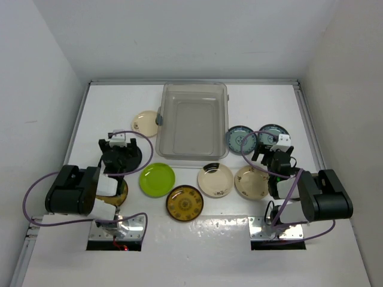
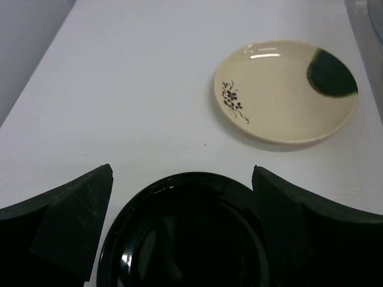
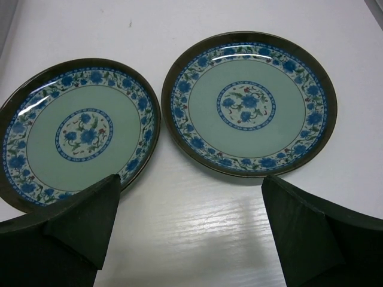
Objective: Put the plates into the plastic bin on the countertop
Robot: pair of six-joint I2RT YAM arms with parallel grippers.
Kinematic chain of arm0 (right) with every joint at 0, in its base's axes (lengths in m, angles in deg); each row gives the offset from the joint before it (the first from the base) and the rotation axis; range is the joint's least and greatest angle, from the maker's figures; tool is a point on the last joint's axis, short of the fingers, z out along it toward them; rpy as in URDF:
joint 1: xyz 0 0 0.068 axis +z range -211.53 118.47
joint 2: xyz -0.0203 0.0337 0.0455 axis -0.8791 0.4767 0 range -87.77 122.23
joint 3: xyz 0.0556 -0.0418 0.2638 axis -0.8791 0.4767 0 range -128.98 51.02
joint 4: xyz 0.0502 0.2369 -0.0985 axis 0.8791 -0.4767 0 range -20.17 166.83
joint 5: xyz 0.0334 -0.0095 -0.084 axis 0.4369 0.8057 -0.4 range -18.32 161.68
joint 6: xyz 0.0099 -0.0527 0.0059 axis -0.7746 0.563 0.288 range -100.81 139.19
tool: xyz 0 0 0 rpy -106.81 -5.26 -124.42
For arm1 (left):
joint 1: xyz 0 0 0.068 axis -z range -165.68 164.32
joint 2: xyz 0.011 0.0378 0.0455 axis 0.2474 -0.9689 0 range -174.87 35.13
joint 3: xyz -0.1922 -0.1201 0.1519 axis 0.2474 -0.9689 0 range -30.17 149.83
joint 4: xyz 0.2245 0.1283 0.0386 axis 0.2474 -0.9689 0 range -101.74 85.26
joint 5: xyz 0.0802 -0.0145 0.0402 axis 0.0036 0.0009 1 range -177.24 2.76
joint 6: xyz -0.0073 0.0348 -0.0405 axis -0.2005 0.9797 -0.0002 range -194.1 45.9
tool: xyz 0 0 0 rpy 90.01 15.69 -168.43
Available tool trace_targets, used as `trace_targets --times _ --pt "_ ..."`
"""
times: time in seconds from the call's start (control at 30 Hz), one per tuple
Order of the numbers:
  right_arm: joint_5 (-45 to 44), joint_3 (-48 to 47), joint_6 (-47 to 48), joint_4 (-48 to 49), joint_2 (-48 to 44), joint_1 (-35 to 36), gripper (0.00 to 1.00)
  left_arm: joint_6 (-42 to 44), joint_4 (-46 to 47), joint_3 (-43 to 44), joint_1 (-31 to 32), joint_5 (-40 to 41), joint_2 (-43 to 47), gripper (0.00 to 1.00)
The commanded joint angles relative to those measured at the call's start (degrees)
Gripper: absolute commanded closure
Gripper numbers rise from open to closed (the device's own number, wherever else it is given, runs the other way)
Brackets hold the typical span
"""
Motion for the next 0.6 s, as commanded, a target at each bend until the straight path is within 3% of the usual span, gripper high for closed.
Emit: trace_targets --times 0.0,0.07,0.1,0.13,0.17,0.2,0.3,0.33,0.37,0.4,0.43,0.5,0.53,0.57 --pt "1.53 3.18 0.09 1.88 -0.66 -0.44 0.00 1.18 -6.70 3.50 0.03 -3.37 1.65 0.00" --pt "1.45 2.75 -0.17 0.57 -1.01 -0.79 0.00 3.63 -23.68 16.12 0.03 -9.42 7.45 0.00" --pt "6.49 -0.04 -0.26 -1.61 -1.62 -1.66 0.00 10.09 -36.29 21.31 0.03 -11.88 7.46 0.00" --pt "7.33 -2.16 2.09 -5.03 -2.58 -0.97 0.00 10.16 -40.50 30.84 0.55 -7.90 7.46 0.00" --pt "6.64 -5.22 2.63 -19.60 -9.90 -0.27 0.00 10.16 -43.33 35.29 0.55 -3.69 7.46 0.00" --pt "1.58 -16.04 2.47 -32.97 -12.15 0.95 0.00 9.29 -48.75 39.77 0.55 0.70 6.33 0.00" --pt "-2.77 -27.26 3.77 -45.47 -16.83 1.93 0.00 10.32 -61.24 61.73 0.55 11.72 -1.39 0.00" --pt "-3.73 -32.01 11.00 -46.45 -16.66 2.02 0.00 11.81 -69.82 67.44 0.03 11.73 -4.11 0.00" --pt "-4.35 -36.67 13.34 -50.03 -14.66 2.37 0.00 13.22 -73.64 77.33 -1.19 7.04 -9.36 0.00" --pt "-5.14 -41.76 11.27 -51.72 -12.72 2.72 0.00 15.58 -84.82 88.74 -1.90 -2.41 -12.46 0.00" --pt "-7.15 -44.25 8.73 -53.65 -11.83 2.72 0.00 16.13 -91.20 88.86 -2.78 -2.50 -15.62 0.00" --pt "-6.30 -50.94 6.07 -61.56 -9.72 0.81 0.00 15.52 -103.06 105.41 -6.80 -17.04 -21.95 0.00" --pt "3.28 -52.43 6.33 -63.49 -8.50 -0.17 0.21 14.47 -108.35 110.08 -8.48 -21.10 -28.07 0.04" --pt "12.25 -55.76 5.37 -66.82 -6.83 -1.31 0.32 13.59 -117.19 117.09 -10.15 -28.71 -30.92 0.23"
